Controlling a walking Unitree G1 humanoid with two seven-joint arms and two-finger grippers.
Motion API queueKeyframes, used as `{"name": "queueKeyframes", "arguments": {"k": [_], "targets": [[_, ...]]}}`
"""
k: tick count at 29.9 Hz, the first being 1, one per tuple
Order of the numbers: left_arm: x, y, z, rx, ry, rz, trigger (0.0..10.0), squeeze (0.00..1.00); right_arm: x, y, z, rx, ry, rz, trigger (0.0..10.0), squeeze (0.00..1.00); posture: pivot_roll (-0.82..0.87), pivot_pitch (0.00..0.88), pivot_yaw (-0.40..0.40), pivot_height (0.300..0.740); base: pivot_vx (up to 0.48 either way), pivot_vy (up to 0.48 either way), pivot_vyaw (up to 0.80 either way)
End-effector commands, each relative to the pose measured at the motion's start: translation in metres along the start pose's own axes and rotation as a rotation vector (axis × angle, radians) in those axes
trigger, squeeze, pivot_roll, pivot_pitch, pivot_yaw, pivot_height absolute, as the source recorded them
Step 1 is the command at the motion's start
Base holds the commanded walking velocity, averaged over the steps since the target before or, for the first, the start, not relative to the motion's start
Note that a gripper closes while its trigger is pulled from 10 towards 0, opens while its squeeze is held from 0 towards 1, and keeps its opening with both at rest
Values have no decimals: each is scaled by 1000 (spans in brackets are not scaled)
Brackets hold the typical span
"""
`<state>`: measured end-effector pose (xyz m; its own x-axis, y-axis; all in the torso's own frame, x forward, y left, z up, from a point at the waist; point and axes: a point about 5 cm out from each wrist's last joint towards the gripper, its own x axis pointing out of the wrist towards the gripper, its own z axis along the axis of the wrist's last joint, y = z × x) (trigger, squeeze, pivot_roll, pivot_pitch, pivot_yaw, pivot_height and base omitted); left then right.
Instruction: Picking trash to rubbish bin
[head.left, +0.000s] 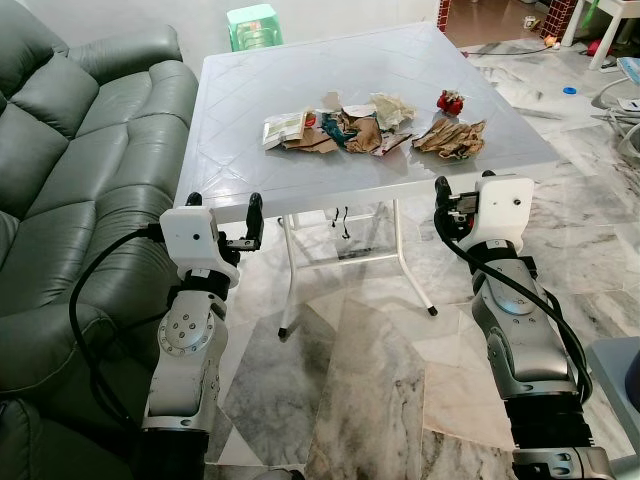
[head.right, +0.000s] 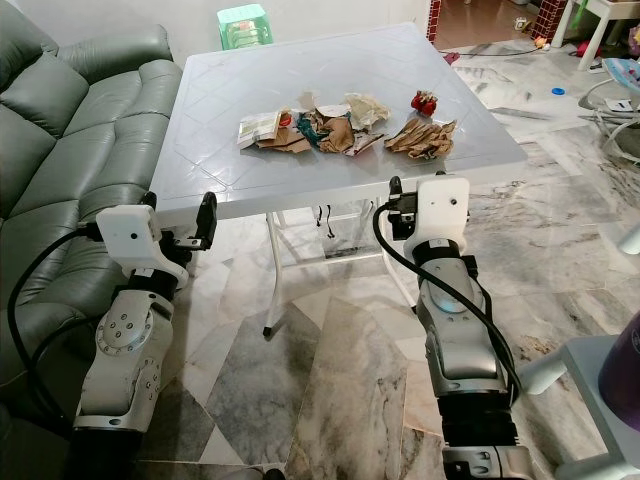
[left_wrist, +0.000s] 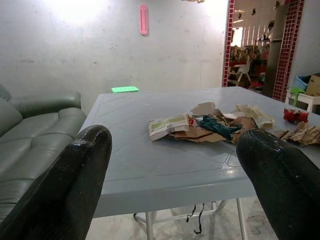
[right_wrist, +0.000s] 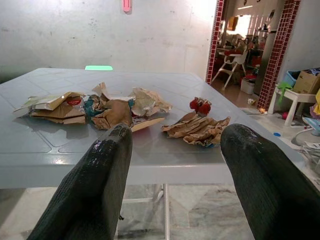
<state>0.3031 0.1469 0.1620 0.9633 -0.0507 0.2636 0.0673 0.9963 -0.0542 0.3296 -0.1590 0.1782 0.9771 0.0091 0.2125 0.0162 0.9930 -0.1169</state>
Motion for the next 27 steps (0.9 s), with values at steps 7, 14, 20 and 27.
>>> {"name": "queueKeyframes", "arguments": {"k": [7, 14, 20, 27], "targets": [[12, 37, -53, -26, 250, 207, 10000, 0, 9, 56, -68, 92, 361, 218, 10000, 0, -4, 0, 12, 740, 0, 0, 0], [23, 19, -40, -70, 195, 142, 10000, 0, 5, 57, -58, 252, 312, 204, 10000, 0, -38, 34, 28, 740, 0, 0, 0], [22, 15, -34, -69, 137, 96, 10000, 0, 8, 51, -54, 234, 278, 182, 10000, 0, -40, 43, 30, 740, 0, 0, 0], [23, 7, -16, 41, 4, -4, 10000, 0, 16, 28, -36, 100, 128, 93, 10000, 0, -22, 55, 34, 740, 0, 0, 0]]}}
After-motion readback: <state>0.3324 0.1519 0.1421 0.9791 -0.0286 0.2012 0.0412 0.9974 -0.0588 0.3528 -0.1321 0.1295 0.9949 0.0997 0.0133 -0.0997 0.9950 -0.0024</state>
